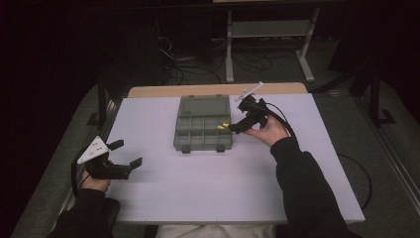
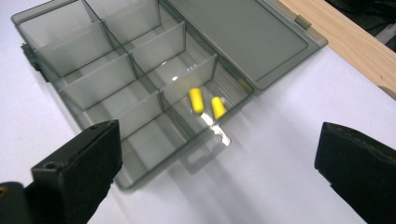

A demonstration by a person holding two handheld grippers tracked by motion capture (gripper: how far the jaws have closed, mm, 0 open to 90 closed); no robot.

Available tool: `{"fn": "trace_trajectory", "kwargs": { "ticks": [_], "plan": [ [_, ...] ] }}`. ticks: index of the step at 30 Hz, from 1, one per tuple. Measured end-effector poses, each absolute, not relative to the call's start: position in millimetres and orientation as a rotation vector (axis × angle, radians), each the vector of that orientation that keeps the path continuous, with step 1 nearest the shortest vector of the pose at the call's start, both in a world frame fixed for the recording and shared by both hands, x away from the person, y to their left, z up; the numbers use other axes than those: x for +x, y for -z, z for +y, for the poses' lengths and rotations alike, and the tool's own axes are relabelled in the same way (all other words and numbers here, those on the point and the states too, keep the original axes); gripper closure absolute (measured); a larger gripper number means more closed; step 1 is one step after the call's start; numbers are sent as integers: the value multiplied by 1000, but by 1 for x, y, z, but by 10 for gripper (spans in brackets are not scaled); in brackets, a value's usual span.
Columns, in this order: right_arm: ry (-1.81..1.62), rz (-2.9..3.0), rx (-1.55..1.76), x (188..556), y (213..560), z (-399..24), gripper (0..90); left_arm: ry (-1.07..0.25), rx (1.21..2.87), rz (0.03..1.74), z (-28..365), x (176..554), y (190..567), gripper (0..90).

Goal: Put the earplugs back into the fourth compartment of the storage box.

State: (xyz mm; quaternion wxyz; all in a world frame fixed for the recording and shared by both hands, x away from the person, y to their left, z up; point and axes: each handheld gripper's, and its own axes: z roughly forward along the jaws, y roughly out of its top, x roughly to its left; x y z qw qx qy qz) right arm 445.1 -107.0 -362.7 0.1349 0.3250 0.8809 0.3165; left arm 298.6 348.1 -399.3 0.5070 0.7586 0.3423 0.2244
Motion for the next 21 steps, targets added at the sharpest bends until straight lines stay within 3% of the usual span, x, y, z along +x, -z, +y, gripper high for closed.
{"fn": "trace_trajectory", "kwargs": {
  "ticks": [21],
  "plan": [
    [-988, 2504, 971, 397, 366, -156, 6, -553, 1835, 828, 348, 295, 398, 0]
  ]
}}
